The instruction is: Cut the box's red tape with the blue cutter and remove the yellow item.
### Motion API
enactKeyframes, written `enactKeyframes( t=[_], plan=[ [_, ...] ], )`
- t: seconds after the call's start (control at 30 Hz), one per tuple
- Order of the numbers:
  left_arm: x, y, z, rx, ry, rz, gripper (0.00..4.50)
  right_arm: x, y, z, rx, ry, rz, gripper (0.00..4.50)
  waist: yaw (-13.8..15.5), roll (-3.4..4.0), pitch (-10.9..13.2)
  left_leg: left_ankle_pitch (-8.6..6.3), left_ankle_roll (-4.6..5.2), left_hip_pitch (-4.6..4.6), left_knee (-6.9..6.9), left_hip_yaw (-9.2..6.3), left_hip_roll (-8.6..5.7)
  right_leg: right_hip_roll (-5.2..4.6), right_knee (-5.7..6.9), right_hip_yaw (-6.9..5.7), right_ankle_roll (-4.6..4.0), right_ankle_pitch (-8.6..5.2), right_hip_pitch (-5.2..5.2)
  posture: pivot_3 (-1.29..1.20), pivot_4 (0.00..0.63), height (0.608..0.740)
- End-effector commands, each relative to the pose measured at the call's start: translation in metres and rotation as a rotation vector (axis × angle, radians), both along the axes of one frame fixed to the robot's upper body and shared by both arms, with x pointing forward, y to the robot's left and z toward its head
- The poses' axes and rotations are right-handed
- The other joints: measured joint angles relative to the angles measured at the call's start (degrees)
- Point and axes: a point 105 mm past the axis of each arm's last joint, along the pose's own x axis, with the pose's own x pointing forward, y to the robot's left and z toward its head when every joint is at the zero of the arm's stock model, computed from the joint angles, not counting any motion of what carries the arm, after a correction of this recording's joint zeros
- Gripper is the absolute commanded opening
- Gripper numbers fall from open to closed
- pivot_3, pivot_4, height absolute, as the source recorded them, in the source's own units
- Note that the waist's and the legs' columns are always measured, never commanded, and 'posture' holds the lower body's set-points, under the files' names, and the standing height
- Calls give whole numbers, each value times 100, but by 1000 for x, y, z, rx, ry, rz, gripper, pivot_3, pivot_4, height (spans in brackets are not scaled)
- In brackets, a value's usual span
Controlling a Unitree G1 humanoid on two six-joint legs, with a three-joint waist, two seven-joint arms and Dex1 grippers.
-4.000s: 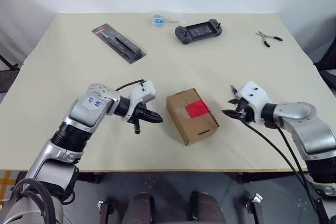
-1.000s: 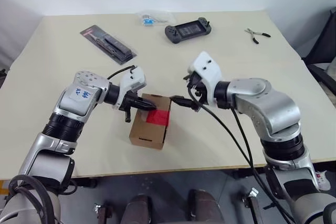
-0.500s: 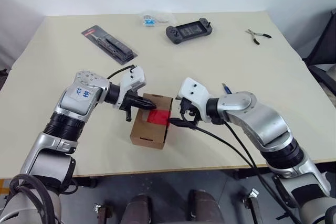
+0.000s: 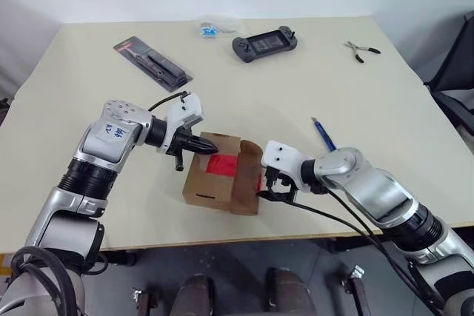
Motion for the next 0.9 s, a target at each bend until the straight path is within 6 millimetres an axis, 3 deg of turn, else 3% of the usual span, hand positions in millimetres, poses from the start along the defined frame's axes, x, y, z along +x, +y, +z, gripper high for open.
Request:
enactKeyframes(
  t=[0.03,0.23,0.43,0.57,0.7,0.87,0.9],
  plan=[
    [1,16,-17,59,36,81,0,-11,-8,21,279,157,-151,4450,24,0,0,0,0,0,-1,0,0,0,-2,-1,0,0,1,0,150,740],
    [-1,16,-19,47,39,97,0,-17,-8,11,424,317,-290,4450,23,2,-1,0,0,4,-1,-1,1,2,0,1,-3,0,3,0,150,740],
    [-2,15,-19,42,43,105,0,-13,14,8,559,423,-288,4450,6,8,-3,-1,1,4,-5,0,1,2,1,4,-3,0,-1,0,150,740],
    [-1,15,-18,35,42,117,0,-4,37,-5,670,559,-267,4450,-30,11,-8,0,0,9,-6,1,1,2,5,5,-3,0,0,0,150,740],
    [-2,15,-19,36,41,120,0,3,38,-31,648,630,-296,4450,-51,6,-25,0,0,25,-10,0,1,2,8,6,-3,0,14,0,150,740],
    [-1,15,-18,31,31,128,0,9,48,-29,623,593,-244,4450,-71,4,-27,-1,1,108,-50,11,3,4,0,21,-11,-5,72,0,150,740],
    [-1,15,-18,30,31,129,0,10,49,-27,614,580,-242,4076,-71,4,-27,1,-1,108,-52,12,6,7,0,23,-14,-6,71,0,150,740]
  ],
)
